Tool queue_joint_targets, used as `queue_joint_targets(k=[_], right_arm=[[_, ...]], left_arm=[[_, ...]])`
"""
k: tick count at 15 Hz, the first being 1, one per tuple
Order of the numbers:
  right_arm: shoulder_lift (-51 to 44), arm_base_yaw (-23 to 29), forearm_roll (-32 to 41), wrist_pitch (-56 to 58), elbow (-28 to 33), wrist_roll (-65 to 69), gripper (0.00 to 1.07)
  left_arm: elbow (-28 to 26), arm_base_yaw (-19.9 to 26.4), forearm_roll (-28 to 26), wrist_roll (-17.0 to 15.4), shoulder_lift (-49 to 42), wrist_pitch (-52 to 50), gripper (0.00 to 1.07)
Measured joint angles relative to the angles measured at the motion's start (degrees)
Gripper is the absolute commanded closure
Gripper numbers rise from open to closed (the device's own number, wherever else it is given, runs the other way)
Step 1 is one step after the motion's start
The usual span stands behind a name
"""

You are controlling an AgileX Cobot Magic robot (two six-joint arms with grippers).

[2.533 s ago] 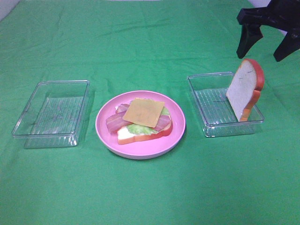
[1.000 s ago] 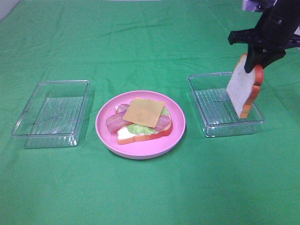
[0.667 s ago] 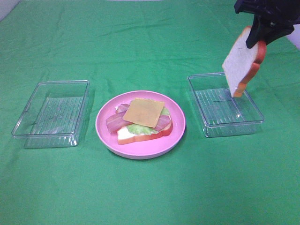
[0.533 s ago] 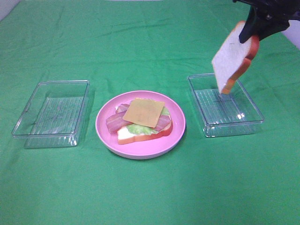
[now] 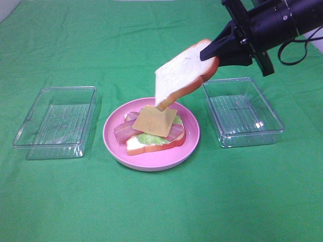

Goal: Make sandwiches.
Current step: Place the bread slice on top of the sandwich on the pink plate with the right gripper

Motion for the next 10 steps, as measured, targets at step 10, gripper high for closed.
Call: queue_joint_targets(k=[10], right_arm=[[13.52, 6.65, 23.66, -3.5, 6.7, -18.05, 1.07]], left_arm=[[0.0, 0.0, 0.0, 0.0, 0.0, 0.0, 0.38]])
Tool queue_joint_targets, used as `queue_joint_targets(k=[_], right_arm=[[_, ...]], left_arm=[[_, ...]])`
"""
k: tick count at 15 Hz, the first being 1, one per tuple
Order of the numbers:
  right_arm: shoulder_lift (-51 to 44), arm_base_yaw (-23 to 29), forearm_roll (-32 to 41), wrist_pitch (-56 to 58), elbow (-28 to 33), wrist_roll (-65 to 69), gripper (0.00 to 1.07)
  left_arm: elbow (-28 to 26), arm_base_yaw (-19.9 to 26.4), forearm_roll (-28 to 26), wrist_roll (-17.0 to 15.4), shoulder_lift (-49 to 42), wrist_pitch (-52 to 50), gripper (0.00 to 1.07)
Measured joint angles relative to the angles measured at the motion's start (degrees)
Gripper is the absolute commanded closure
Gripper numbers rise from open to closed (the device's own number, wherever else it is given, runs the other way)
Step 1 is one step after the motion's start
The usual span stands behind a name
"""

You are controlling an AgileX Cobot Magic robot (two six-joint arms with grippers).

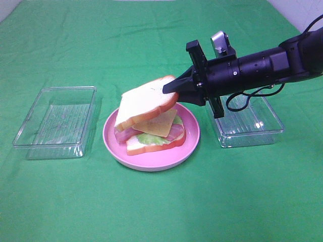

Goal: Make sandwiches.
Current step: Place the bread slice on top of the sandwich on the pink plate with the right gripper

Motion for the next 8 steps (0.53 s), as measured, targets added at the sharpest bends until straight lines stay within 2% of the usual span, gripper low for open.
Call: queue_joint_targets(k=[4, 8], right_arm=[[2.01, 1.83, 0.52, 0.92, 0.11, -1.72, 1.07], [2.06, 2.64, 1.09, -2.86, 0.17, -2.46, 1.07]], left_arm=[[0.0, 0.0, 0.0, 0.0, 0.0, 0.0, 0.38], [0.0, 0.0, 0.0, 0.0, 0.0, 0.0, 0.38]])
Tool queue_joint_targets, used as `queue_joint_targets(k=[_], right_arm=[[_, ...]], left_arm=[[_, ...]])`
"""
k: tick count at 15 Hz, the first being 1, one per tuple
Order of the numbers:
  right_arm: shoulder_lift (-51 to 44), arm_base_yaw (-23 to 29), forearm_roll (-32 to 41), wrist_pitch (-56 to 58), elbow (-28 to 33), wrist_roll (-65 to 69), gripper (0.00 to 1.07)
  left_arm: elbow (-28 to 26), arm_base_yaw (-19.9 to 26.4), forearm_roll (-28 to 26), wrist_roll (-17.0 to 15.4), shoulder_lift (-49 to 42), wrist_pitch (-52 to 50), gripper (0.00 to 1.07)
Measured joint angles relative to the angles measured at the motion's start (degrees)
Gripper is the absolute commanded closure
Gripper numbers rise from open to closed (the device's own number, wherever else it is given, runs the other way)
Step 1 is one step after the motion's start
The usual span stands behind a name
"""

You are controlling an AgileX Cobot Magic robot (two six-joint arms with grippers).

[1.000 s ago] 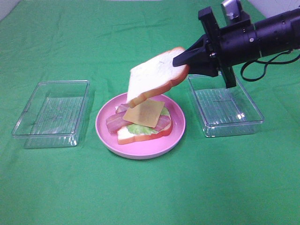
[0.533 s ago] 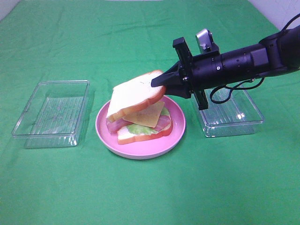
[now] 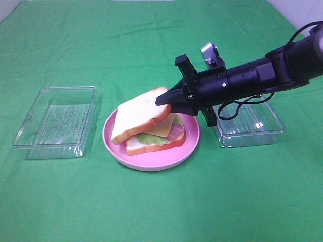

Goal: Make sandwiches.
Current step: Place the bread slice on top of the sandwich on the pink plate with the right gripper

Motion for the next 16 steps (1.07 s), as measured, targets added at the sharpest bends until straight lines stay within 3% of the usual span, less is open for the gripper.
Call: queue_joint_targets(k=[2, 5, 6, 11, 16], right_arm=[[0.0, 0.0, 0.06, -0.34, 0.0, -0.11, 1.07], [0.0, 0.0, -0.97, -1.38, 0.0, -0.17, 0.98], [0.0, 0.0, -1.49, -1.38, 0.0, -0.17, 0.85], [0.0, 0.0, -2.81, -3.38, 0.0, -0.17, 0.48], [-1.78, 0.0, -9.57, -6.88, 0.0, -0.23, 0.37]], left_arm=[[0.0, 0.0, 0.0, 0.0, 0.0, 0.0, 0.38], [0.0, 0.0, 0.0, 0.0, 0.0, 0.0, 0.38], [0.0, 0.0, 0.0, 0.0, 0.0, 0.0, 0.38], [0.0, 0.0, 0.0, 0.0, 0.0, 0.0, 0.38], [0.0, 0.0, 0.0, 0.0, 0.0, 0.0, 0.38]])
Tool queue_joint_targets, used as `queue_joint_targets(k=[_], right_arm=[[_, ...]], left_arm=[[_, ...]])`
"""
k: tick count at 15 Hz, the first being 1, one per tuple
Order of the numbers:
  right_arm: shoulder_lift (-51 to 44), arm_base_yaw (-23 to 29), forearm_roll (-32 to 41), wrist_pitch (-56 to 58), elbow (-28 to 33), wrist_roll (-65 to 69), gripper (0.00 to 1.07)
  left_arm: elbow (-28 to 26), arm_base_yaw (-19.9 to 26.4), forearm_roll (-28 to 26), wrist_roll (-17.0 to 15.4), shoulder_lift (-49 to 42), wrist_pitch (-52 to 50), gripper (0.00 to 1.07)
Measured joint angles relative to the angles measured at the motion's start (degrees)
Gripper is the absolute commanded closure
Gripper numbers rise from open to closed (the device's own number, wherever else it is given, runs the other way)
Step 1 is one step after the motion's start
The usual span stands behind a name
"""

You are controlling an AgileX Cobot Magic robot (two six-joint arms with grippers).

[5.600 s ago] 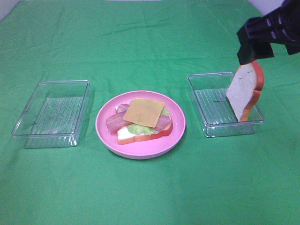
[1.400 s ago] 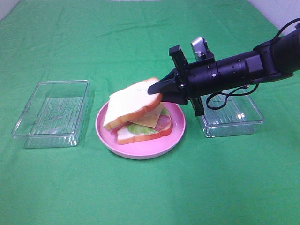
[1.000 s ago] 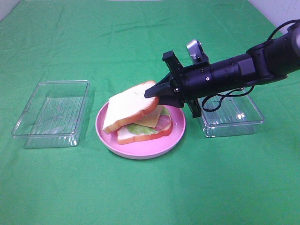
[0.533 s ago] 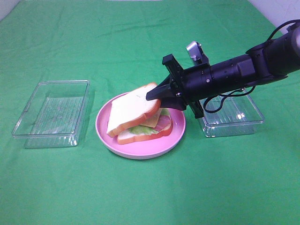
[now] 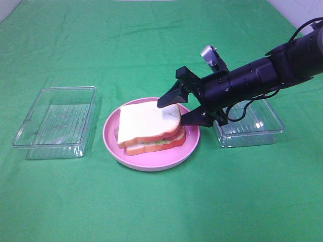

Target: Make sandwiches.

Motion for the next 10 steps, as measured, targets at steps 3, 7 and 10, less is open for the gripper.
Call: queue_joint_targets(k=[3, 7, 10], right_arm=[[-1.15, 0.0, -2.64, -0.63, 0.0, 0.0, 0.29], [-4.41, 0.0, -9.91, -4.35, 0.0, 1.32, 0.3], [-9.11, 0.0, -17.36, -6.7, 0.0, 5.04, 0.3]], left_arm=[[0.0, 0.0, 0.0, 0.0, 0.0, 0.0, 0.38], [0.0, 0.0, 0.0, 0.0, 0.0, 0.0, 0.38], [0.0, 0.0, 0.0, 0.0, 0.0, 0.0, 0.38]])
